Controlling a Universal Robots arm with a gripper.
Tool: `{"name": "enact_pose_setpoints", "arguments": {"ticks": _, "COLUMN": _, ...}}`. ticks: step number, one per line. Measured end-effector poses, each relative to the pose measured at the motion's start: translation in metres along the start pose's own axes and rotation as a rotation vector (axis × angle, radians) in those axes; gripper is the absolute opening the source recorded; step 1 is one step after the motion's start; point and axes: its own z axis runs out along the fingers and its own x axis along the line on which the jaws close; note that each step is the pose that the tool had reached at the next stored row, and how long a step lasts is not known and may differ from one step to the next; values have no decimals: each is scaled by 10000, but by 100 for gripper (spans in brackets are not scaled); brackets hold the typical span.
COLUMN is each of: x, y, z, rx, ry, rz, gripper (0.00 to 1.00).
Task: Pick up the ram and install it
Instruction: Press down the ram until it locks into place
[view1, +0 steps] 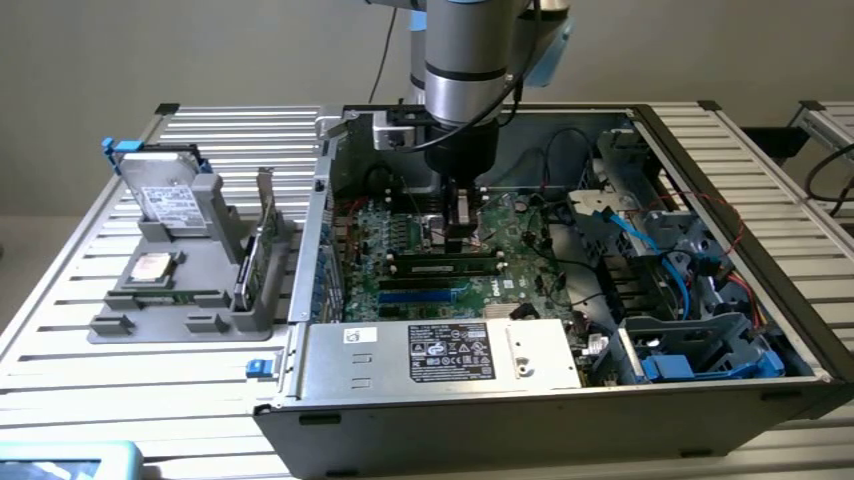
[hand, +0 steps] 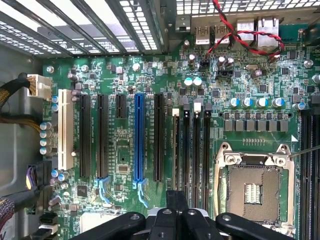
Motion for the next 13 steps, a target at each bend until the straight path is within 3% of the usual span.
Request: {"name": "enact_pose_setpoints", "arguments": {"ticks": 13, "x": 0, "y": 0, "z": 2, "rx": -197, "ry": 8, "rz": 1710, "gripper": 11}}
